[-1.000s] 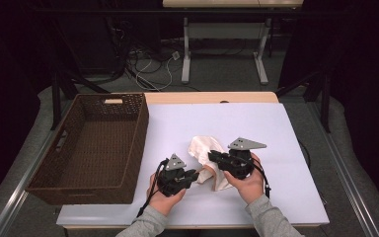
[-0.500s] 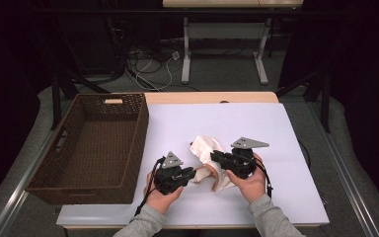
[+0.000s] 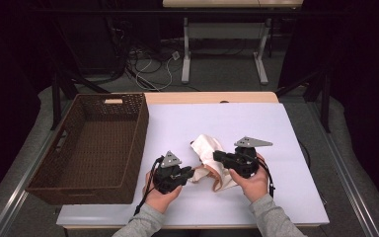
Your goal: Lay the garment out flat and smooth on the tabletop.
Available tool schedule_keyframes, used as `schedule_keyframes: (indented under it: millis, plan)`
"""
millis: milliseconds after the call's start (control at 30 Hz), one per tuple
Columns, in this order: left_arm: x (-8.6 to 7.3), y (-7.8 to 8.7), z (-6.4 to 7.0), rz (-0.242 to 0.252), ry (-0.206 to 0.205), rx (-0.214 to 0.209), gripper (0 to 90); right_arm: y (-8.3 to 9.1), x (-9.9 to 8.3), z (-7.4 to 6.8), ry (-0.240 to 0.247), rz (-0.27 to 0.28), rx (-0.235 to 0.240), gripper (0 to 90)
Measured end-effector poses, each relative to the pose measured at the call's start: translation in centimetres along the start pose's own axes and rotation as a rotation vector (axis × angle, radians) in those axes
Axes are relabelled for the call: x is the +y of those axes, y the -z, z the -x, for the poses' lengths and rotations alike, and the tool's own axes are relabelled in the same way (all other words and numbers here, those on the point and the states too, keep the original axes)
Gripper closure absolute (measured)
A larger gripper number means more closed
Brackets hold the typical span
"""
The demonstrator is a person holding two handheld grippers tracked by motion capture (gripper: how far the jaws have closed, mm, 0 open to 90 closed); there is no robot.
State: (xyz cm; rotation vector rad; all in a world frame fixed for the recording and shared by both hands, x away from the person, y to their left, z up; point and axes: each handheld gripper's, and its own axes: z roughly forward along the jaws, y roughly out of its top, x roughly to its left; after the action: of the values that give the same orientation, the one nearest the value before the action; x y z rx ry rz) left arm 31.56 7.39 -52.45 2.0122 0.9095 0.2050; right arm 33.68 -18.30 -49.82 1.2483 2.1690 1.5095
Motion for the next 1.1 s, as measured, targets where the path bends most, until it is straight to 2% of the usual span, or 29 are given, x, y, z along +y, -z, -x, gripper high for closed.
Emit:
schedule_keyframes:
  millis: [133, 300, 367, 467, 733, 833, 967, 1100]
  plan:
    - [0.0, 0.1, -0.2, 0.002, 0.008, 0.005, 79.1, 0.4, 0.1, 0.5, -0.020, 0.006, -0.014, 90.0]
    - [0.0, 0.1, -0.2, 0.003, 0.012, 0.003, 79.1, 0.6, 0.1, 1.0, -0.035, -0.001, -0.019, 90.0]
    - [0.0, 0.1, -0.2, 0.003, 0.012, 0.003, 79.1, 0.6, 0.0, 0.9, -0.024, 0.009, -0.024, 89.6]
    - [0.1, 0.2, -0.3, 0.004, 0.010, 0.003, 79.1, 0.8, 0.1, 0.4, -0.018, 0.009, -0.011, 81.1]
    - [0.2, 0.3, -0.4, 0.012, 0.010, 0.006, 79.1, 1.0, -0.4, -1.7, 0.086, -0.010, 0.023, 59.8]
    - [0.2, 0.3, -0.4, 0.013, 0.010, 0.006, 79.1, 0.8, -0.6, -2.2, 0.128, -0.023, 0.040, 54.7]
    - [0.2, 0.2, -0.4, 0.014, 0.011, 0.003, 79.1, 0.5, -0.9, -3.0, 0.158, -0.018, 0.051, 46.1]
    - [0.2, 0.2, -0.4, 0.014, 0.017, 0.000, 79.1, -0.1, -1.2, -3.2, 0.179, -0.040, 0.054, 43.5]
